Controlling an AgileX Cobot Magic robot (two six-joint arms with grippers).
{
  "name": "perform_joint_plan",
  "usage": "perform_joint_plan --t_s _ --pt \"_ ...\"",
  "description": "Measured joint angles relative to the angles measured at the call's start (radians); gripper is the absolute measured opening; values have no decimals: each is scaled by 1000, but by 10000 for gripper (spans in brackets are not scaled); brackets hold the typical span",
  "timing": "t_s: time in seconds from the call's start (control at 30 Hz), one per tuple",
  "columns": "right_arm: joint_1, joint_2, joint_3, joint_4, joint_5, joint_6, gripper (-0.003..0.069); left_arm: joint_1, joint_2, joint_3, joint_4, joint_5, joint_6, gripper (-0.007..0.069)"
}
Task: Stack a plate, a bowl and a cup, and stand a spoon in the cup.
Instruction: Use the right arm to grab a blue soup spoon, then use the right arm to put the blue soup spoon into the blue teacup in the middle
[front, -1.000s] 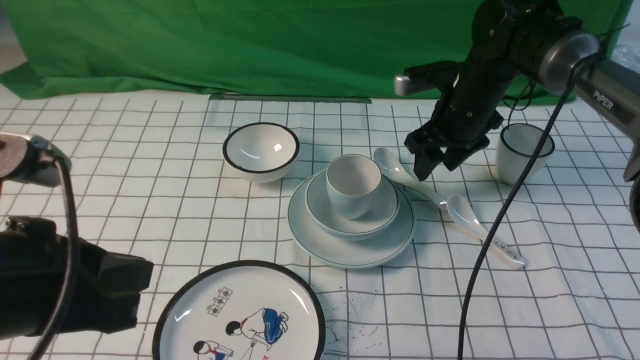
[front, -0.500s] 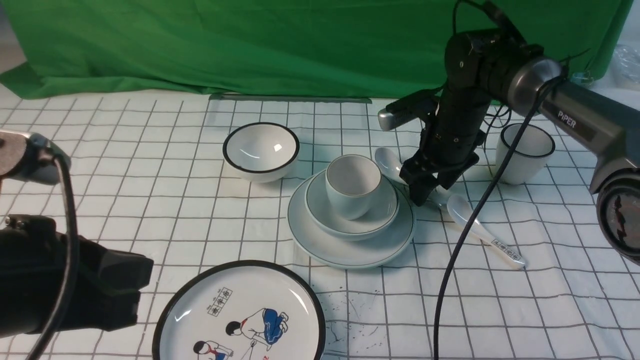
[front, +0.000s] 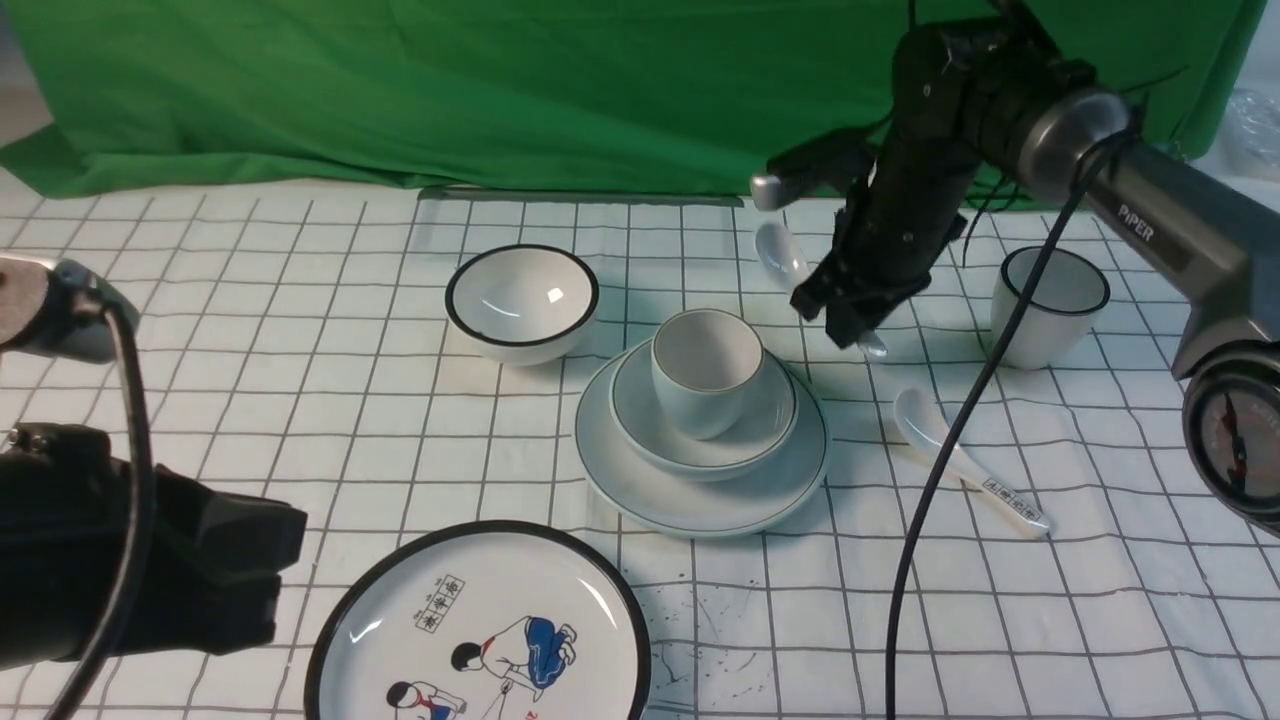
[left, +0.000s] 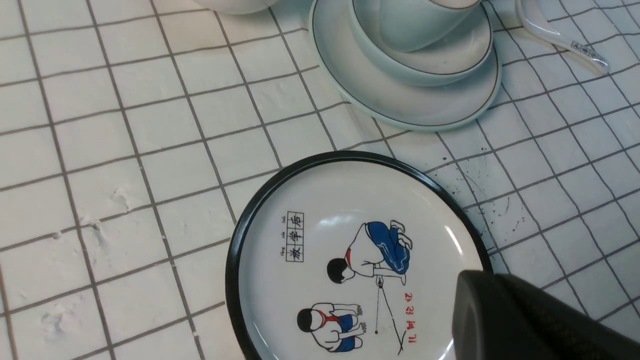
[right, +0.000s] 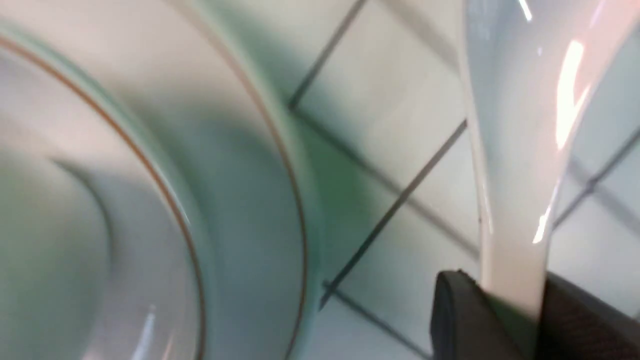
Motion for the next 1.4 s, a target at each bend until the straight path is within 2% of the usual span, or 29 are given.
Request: perform_joint_plan --t_s 0.17,0.27,0.43,0.5,0.57,0.8,0.97,1.0,1.13,1.4 --pt "1 -89 -35 -2 2 65 176 0 0 0 0 0 -32 1" --pt "4 -194 21 -3 2 91 176 0 0 0 0 1 -50 1" --pt "49 -394 208 -41 2 -21 176 0 0 0 15 2 -58 1" --pt "93 -476 311 -88 2 -106 176 0 0 0 23 1 -58 1" --pt "121 -513 362 -122 2 -139 176 0 0 0 20 1 -58 1" --pt "211 -563 433 -214 2 -270 176 0 0 0 16 13 -58 2" --pt "321 -564 434 -348 0 -481 176 0 0 0 11 11 -50 2" --pt "360 -564 435 -415 -6 -526 176 0 0 0 7 1 -50 2" --pt "413 -564 437 -545 -28 -559 176 0 0 0 3 -6 -50 2" --pt "448 -495 437 -671 -1 -598 176 0 0 1 -4 42 -50 2"
